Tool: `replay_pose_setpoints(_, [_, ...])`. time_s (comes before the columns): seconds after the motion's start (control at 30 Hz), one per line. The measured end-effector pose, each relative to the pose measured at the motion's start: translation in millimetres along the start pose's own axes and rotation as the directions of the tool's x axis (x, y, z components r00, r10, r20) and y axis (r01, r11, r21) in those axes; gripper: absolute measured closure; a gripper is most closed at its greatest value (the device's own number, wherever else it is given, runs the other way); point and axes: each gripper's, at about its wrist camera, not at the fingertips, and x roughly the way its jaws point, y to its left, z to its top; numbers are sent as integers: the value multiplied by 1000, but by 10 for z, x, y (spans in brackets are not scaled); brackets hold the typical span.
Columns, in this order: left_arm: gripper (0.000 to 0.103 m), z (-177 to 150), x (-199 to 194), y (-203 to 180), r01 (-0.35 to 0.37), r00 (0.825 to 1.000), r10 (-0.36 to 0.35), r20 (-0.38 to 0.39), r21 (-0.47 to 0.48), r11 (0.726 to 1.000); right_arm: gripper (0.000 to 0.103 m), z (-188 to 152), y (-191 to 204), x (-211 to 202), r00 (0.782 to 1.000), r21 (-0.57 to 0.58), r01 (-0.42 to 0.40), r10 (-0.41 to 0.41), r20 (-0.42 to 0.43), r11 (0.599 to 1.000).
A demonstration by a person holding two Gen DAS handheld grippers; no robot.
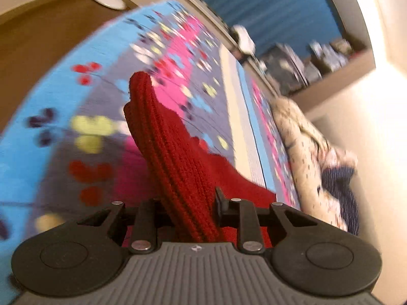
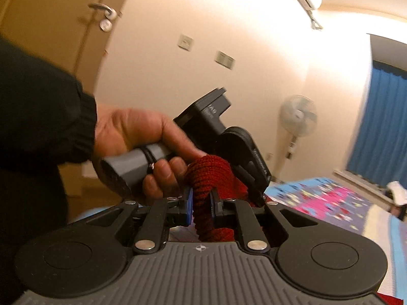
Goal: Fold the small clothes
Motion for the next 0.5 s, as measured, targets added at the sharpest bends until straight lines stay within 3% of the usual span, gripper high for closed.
replay_pose_setpoints(0.2, [75, -75, -69, 87, -86, 996, 85, -24, -11, 996, 93, 82, 60, 41, 998, 130, -19, 27, -55, 991])
replay_pose_setpoints(0.3, [75, -50, 2, -51, -64, 998, 64, -17, 9, 998, 94, 60, -65, -72, 997, 147, 16, -5, -78, 989])
replay_pose_setpoints(0.5, [75, -125, 339, -635, 16, 1000, -14, -15, 139, 990, 96, -8, -472, -494, 990, 199, 126, -110, -88, 972])
